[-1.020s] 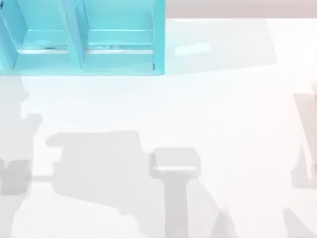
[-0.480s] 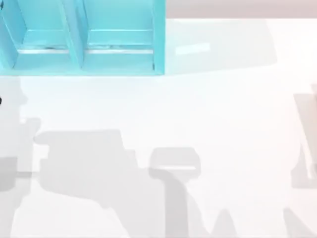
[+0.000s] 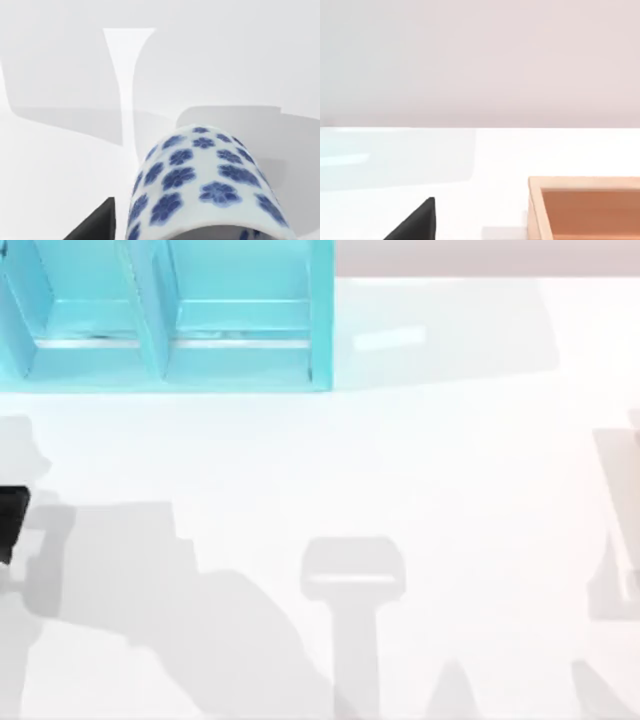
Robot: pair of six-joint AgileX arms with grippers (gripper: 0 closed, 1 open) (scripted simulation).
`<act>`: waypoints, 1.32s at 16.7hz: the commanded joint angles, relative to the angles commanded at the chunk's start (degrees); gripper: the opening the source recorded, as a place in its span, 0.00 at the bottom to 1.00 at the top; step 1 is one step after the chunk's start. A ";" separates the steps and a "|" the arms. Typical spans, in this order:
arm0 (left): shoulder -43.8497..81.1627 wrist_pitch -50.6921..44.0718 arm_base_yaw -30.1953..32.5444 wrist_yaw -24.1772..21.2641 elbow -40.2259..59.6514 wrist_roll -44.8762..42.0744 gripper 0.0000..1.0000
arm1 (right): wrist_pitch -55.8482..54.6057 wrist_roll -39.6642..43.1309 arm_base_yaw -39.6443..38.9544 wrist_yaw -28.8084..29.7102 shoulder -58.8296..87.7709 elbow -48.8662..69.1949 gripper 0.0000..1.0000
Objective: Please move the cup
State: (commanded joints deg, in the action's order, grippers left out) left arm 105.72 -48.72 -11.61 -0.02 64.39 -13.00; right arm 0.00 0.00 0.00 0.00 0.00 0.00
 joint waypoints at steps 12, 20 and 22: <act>0.00 0.00 0.00 0.00 0.00 0.00 0.32 | 0.00 0.00 0.00 0.00 0.00 0.00 1.00; 0.00 0.00 0.00 0.00 0.00 0.00 0.00 | 0.00 0.00 0.00 0.00 0.00 0.00 1.00; 0.00 0.00 0.00 0.00 0.00 0.00 0.00 | 0.00 0.00 0.00 0.00 0.00 0.00 1.00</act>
State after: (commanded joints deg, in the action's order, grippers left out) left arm 105.72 -48.72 -11.61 -0.02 64.39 -13.00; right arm 0.00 0.00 0.00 0.00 0.00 0.00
